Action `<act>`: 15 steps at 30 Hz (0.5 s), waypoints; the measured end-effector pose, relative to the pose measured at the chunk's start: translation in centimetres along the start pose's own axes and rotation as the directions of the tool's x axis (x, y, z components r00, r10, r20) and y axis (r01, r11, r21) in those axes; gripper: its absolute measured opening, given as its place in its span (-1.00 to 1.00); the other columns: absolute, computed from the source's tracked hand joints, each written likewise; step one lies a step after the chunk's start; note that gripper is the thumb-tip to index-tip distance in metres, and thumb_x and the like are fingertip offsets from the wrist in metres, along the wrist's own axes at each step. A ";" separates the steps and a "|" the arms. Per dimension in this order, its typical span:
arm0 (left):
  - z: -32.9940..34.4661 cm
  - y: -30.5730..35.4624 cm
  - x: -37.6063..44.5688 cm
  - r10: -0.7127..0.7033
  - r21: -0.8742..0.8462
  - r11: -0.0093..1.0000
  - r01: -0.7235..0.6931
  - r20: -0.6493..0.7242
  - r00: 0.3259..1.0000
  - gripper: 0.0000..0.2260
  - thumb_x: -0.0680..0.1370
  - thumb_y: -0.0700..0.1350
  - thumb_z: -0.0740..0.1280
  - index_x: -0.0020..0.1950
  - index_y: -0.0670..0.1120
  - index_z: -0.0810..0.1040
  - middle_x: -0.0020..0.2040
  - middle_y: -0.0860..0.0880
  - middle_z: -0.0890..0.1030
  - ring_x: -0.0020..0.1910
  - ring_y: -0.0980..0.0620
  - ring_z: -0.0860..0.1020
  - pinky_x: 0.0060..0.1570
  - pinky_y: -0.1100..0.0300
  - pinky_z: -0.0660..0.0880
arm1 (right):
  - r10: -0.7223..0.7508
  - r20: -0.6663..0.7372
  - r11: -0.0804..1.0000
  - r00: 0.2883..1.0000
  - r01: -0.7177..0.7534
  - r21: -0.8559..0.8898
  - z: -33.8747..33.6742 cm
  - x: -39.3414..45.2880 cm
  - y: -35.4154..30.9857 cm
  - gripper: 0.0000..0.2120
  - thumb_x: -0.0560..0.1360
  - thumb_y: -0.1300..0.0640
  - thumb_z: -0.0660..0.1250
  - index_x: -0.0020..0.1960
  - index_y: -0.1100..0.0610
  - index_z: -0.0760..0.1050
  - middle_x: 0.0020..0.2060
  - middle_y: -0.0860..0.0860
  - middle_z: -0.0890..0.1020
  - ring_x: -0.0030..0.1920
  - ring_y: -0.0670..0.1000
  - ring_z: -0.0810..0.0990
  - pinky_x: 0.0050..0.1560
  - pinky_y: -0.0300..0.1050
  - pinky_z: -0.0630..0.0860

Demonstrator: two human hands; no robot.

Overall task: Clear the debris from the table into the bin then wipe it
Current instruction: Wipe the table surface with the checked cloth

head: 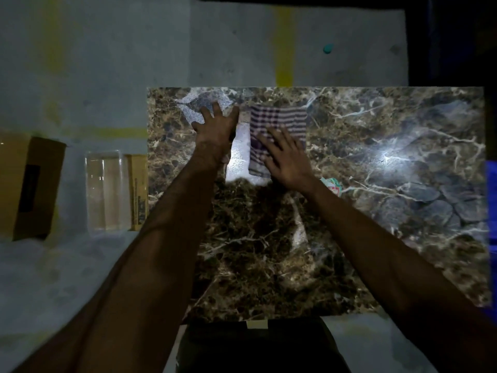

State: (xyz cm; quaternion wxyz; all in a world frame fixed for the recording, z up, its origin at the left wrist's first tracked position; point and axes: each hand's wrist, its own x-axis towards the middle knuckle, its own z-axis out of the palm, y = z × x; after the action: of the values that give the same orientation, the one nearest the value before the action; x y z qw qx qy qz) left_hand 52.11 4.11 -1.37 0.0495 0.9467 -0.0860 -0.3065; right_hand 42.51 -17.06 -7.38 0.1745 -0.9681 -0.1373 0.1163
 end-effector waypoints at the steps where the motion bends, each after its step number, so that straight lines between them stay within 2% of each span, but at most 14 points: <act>1: 0.0 0.0 0.0 0.004 0.004 1.000 -0.004 -0.001 1.000 0.06 0.40 -0.33 0.57 0.66 0.09 -0.04 0.62 -0.38 -0.06 0.55 -0.55 -0.05 0.33 -0.57 0.20 | 0.011 -0.002 1.000 1.000 -0.011 -0.015 -0.3 -1.8 1.0 -0.45 0.71 -0.17 0.07 0.67 -0.17 0.07 0.67 -0.03 0.11 0.66 0.17 0.02 0.57 0.20 0.12; 3: -0.1 0.0 -0.2 0.019 0.017 1.000 -0.019 0.007 1.000 0.13 0.31 -0.33 0.63 0.65 0.10 -0.01 0.61 -0.39 -0.06 0.54 -0.57 -0.06 0.33 -0.58 0.20 | 0.077 -0.009 0.997 0.997 -0.078 -0.023 -1.2 -4.5 3.4 -0.45 0.70 -0.18 0.08 0.66 -0.17 0.09 0.66 -0.01 0.13 0.65 0.18 0.08 0.56 0.23 0.17; 5: -0.2 -0.1 -0.6 0.037 0.021 0.999 -0.037 0.005 0.999 0.04 0.37 -0.34 0.58 0.64 0.11 0.03 0.61 -0.39 -0.07 0.54 -0.57 -0.08 0.35 -0.57 0.19 | 0.166 -0.029 0.986 0.986 -0.167 -0.002 -2.2 -5.1 5.6 -0.45 0.69 -0.20 0.05 0.66 -0.14 0.12 0.65 0.05 0.16 0.63 0.25 0.12 0.53 0.31 0.22; 7: 0.0 -0.3 -0.9 0.063 0.037 0.997 -0.063 -0.007 0.998 -0.13 0.51 -0.34 0.46 0.65 0.10 0.06 0.62 -0.38 -0.05 0.56 -0.54 -0.07 0.37 -0.54 0.20 | 0.264 -0.045 0.965 0.964 -0.262 0.029 -2.9 -3.1 6.7 -0.43 0.68 -0.22 0.01 0.66 -0.11 0.13 0.65 0.09 0.15 0.63 0.29 0.08 0.55 0.34 0.16; 10: 1.2 -0.4 -1.3 0.118 0.096 0.989 -0.113 -0.044 0.992 -0.20 0.55 -0.30 0.43 0.64 0.11 0.10 0.61 -0.33 0.05 0.56 -0.48 0.03 0.31 -0.51 0.33 | 0.359 -0.060 0.932 0.931 -0.355 0.070 -3.5 1.6 5.8 -0.39 0.66 -0.22 -0.03 0.68 -0.08 0.09 0.67 0.11 0.08 0.64 0.32 -0.02 0.59 0.30 0.00; 13: 2.0 -0.4 -1.8 0.124 0.120 0.985 -0.121 -0.021 0.992 -0.25 0.59 -0.23 0.39 0.66 0.12 0.09 0.61 -0.30 0.08 0.55 -0.44 0.10 0.27 -0.45 0.40 | 0.357 -0.048 0.932 0.933 -0.352 0.091 -2.9 4.4 3.1 -0.38 0.66 -0.19 -0.04 0.68 -0.05 0.07 0.67 0.14 0.05 0.64 0.34 -0.05 0.59 0.30 -0.07; 15: 2.4 -0.3 -2.2 0.128 0.127 0.984 -0.125 -0.016 0.992 -0.31 0.62 -0.21 0.33 0.66 0.13 0.09 0.61 -0.30 0.08 0.54 -0.45 0.12 0.28 -0.43 0.41 | 0.284 -0.039 0.955 0.958 -0.279 0.095 -1.8 3.6 1.1 -0.39 0.65 -0.17 -0.03 0.67 -0.02 0.13 0.65 0.17 0.13 0.62 0.37 0.04 0.57 0.32 0.02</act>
State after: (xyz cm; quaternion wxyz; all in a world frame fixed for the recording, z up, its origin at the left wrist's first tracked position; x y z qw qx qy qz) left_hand 49.02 4.72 -2.13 0.0104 0.9442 -0.1643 -0.2854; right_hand 46.60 -17.46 -6.78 0.2024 -0.9718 0.0120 0.1206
